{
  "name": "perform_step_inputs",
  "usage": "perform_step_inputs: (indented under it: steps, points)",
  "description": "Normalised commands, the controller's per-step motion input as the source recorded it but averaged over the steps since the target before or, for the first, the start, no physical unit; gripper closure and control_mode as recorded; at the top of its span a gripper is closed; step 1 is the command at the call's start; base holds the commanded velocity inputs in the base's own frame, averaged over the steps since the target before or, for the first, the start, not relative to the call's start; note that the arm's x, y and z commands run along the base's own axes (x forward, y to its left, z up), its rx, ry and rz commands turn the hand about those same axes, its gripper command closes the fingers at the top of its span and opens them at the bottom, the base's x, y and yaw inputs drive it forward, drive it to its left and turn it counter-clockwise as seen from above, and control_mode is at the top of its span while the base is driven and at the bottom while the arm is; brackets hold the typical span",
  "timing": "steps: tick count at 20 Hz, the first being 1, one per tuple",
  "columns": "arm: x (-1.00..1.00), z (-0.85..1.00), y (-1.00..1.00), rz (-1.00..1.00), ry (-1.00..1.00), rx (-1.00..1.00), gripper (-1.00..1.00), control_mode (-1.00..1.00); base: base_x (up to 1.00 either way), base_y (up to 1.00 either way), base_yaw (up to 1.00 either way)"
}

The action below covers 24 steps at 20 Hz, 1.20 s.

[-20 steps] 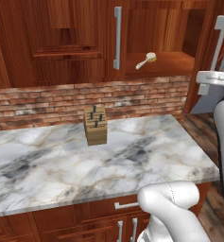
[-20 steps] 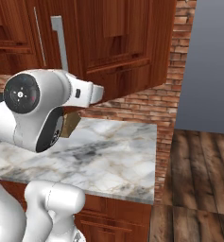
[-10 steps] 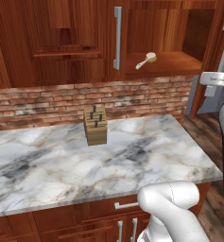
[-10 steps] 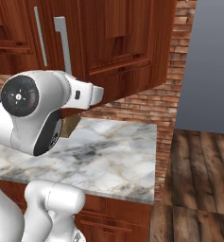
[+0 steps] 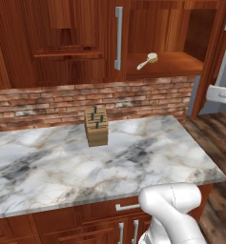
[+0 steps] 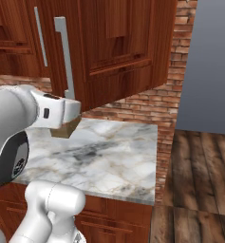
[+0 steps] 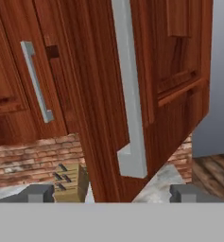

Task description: Open the cabinet. Pick the dish brush and place it next to the sink. Then close the cabinet.

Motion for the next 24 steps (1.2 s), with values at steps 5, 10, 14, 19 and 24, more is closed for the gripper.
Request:
perform_step_inputs:
  steps: [5, 10, 14, 19, 24]
  points:
    - [-0.69, 0.0, 0.52, 0.0, 0.0, 0.0, -1.0, -1.0, 0.0, 0.0, 0.0]
    - [-0.24, 0.0, 0.58, 0.0, 0.01, -0.1, -1.0, -1.0, 0.0, 0.0, 0.0]
    - [0.07, 0.0, 0.29, -0.02, 0.02, -0.27, -1.0, -1.0, 0.0, 0.0, 0.0]
    - [0.23, 0.0, 0.19, -0.02, 0.07, -0.42, -1.0, -1.0, 0.0, 0.0, 0.0]
    - [0.36, 0.03, 0.03, 0.0, 0.11, -0.48, -1.0, -1.0, 0.0, 0.0, 0.0]
